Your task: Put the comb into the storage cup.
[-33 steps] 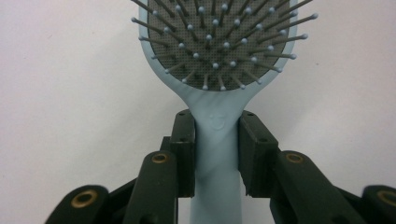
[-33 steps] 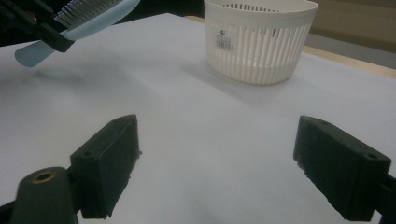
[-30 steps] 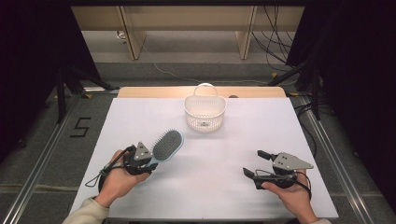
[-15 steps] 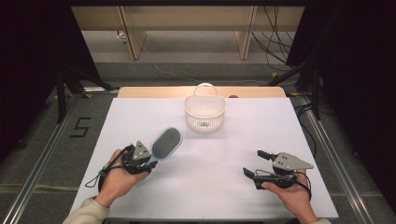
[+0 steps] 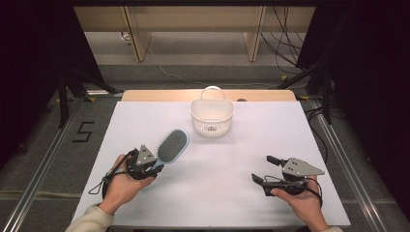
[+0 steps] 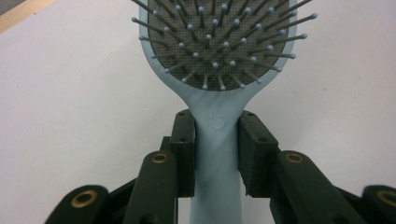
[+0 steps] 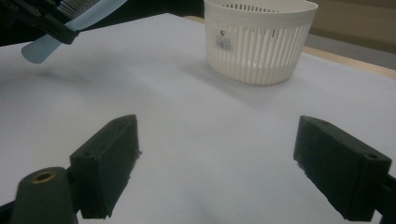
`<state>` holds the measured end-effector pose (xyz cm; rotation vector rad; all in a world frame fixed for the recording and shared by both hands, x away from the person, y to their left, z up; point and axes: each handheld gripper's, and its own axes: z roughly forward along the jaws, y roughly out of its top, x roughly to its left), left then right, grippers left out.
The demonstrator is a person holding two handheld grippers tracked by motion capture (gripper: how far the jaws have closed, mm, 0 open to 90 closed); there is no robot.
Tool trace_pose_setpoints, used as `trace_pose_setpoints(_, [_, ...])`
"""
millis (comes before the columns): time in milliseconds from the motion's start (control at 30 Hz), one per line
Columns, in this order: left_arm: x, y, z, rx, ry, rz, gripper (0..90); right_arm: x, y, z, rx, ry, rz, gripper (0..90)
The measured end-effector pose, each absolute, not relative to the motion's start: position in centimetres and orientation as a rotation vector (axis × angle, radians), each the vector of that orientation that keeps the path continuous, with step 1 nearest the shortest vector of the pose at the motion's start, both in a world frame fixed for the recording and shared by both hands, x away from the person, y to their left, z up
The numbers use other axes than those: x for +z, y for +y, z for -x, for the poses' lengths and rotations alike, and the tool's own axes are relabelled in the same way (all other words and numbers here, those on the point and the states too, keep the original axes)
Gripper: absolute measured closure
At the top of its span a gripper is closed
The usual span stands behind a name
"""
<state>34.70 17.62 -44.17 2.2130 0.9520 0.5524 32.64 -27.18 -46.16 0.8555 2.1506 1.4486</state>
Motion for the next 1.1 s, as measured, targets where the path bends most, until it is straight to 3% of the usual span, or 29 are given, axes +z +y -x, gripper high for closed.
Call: trace_pose_setpoints(1100, [-43.83, 17.76, -34.85, 0.581, 0.966, -2.118, 69.7, -46.18, -27.16, -32.65, 1.447, 2.153, -0.857, 15.2])
